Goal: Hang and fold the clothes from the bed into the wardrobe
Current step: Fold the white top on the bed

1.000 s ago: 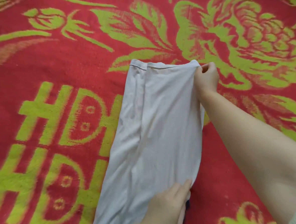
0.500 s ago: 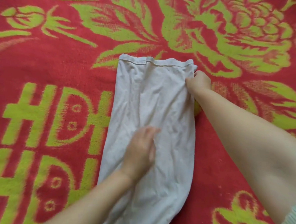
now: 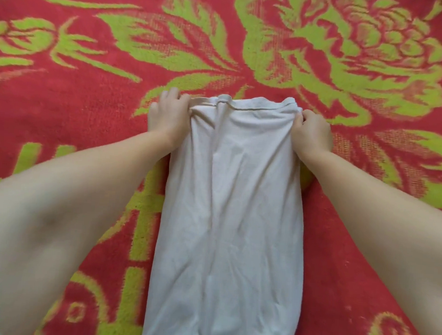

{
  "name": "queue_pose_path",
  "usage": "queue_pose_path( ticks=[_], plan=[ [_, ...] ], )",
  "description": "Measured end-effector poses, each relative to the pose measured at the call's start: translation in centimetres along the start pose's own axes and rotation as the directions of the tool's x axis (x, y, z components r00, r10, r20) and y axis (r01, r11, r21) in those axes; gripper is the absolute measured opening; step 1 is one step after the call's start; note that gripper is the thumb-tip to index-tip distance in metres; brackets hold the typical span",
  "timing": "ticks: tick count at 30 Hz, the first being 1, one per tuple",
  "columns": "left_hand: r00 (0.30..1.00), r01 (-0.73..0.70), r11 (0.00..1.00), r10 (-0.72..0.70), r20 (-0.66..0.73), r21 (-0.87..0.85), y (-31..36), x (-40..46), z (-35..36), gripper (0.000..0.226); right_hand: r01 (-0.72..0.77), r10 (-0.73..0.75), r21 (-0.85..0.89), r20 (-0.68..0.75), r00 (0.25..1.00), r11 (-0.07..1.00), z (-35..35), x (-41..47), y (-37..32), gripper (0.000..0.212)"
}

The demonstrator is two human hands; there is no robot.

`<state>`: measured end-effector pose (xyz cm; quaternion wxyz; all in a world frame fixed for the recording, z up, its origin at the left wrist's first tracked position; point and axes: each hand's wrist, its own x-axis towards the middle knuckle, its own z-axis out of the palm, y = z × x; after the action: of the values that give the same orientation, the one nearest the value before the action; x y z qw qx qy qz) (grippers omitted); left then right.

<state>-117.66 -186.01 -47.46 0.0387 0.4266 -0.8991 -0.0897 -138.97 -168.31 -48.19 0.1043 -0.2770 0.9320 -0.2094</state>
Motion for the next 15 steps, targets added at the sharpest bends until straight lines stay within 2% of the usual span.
queue_pose_path(
  ticks=[3, 6, 8, 11, 13, 15],
  plan=[
    [0.989, 0.109, 0.994, -0.108, -0.097, -0.003, -2.5, 0.6, -0.2, 0.021, -0.016, 0.013, -0.072, -0.043, 0.999, 0.997, 0.3, 0.3, 0.8, 0.035],
    [0.98, 0.195, 0.98, -0.193, -0.036, 0.036, -3.8, 1.3, 0.5, 0.027, -0.025, 0.028, -0.136, 0.014, 1.0, 0.99, 1.0, 0.8, 0.8, 0.039],
    [0.966, 0.258, 0.966, -0.258, 0.007, -0.003, -3.3, 1.7, 1.0, 0.033, -0.054, 0.065, -0.155, 0.067, 0.996, 0.986, 1.0, 1.4, 0.5, 0.043],
    [0.944, 0.329, 0.941, -0.325, 0.051, -0.078, -2.2, 0.2, 0.8, 0.053, -0.089, 0.1, -0.092, 0.12, 0.988, 0.992, 0.7, 1.0, 0.4, 0.056],
    [0.983, 0.181, 0.983, -0.181, -0.003, -0.007, -0.9, -2.8, 0.6, 0.068, -0.021, 0.033, -0.121, 0.098, 0.995, 0.992, 0.2, -1.7, -0.5, 0.066],
    [0.996, -0.086, 0.996, 0.087, -0.008, 0.018, 1.7, -8.1, 0.6, 0.07, 0.194, -0.173, -0.271, 0.101, 0.98, 0.943, 0.9, -6.8, -1.4, 0.068]
  ],
)
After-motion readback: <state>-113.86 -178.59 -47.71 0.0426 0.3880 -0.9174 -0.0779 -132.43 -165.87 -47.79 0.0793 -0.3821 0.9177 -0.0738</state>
